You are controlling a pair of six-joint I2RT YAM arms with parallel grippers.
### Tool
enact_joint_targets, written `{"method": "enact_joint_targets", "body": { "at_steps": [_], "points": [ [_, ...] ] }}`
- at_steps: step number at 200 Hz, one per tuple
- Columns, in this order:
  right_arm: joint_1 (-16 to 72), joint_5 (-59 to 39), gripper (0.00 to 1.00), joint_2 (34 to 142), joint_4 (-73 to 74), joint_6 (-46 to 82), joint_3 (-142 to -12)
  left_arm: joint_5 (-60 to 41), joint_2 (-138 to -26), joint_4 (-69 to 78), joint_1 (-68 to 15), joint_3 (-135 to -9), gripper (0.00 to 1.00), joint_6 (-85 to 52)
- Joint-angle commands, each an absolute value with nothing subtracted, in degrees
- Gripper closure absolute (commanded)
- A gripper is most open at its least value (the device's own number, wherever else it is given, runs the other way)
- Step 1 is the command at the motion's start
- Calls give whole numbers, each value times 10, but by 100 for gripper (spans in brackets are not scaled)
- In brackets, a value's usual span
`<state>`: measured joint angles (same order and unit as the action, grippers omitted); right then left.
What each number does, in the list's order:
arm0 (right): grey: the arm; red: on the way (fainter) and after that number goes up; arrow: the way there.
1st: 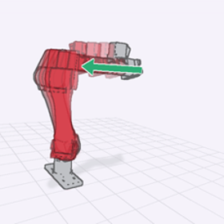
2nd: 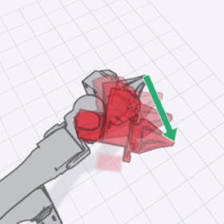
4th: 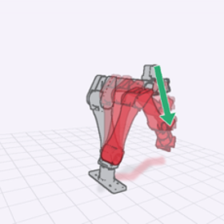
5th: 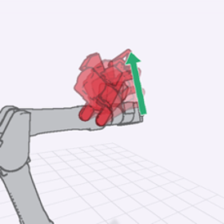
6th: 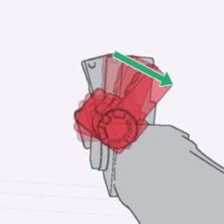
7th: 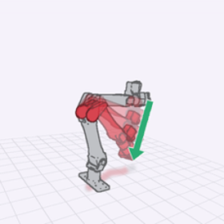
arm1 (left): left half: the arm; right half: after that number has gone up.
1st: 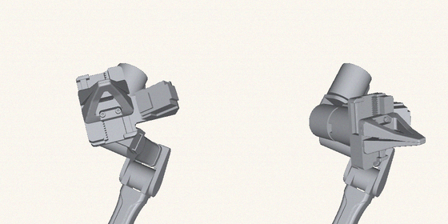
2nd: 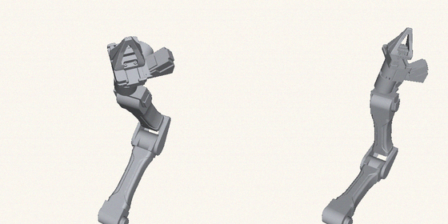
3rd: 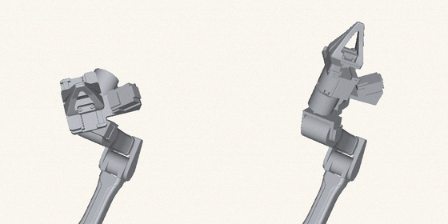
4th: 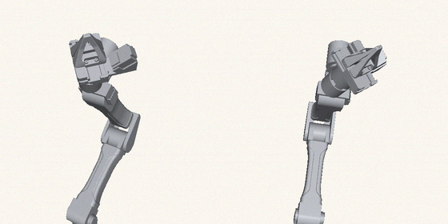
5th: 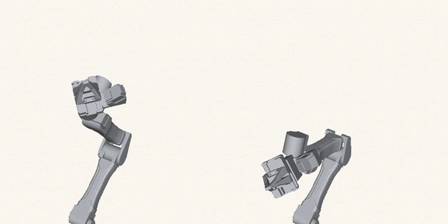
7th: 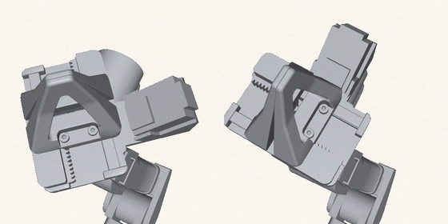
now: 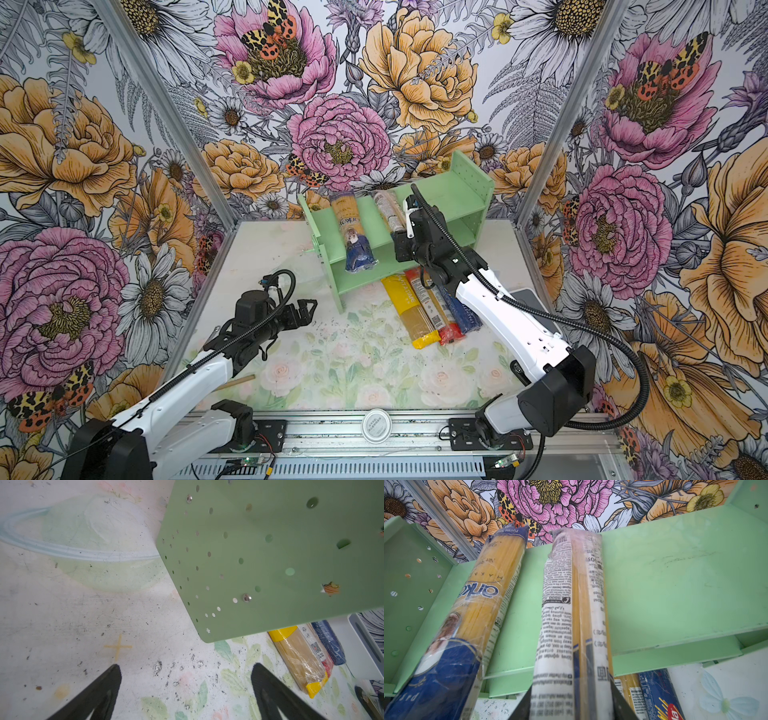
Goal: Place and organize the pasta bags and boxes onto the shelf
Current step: 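Lower the white-wrapped bag onto the shelf and open the right gripper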
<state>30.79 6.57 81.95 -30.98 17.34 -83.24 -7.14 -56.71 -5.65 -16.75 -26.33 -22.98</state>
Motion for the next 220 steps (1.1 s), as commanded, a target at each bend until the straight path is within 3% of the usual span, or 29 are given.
{"method": "enact_joint_targets", "body": {
  "at_steps": [1, 125, 171, 220],
  "points": [
    [307, 60, 50, 791, -271, 168, -834, -78, -557, -42, -168, -253, 1, -224],
    [299, 51, 39, 780, -272, 144, -827, -78, -560, -39, -167, -249, 1, -223],
    [295, 53, 37, 737, -281, 132, -825, -79, -560, -39, -165, -249, 1, -222],
    [294, 60, 28, 674, -308, 119, -800, -79, -568, -35, -165, -248, 1, -221]
  ]
}}
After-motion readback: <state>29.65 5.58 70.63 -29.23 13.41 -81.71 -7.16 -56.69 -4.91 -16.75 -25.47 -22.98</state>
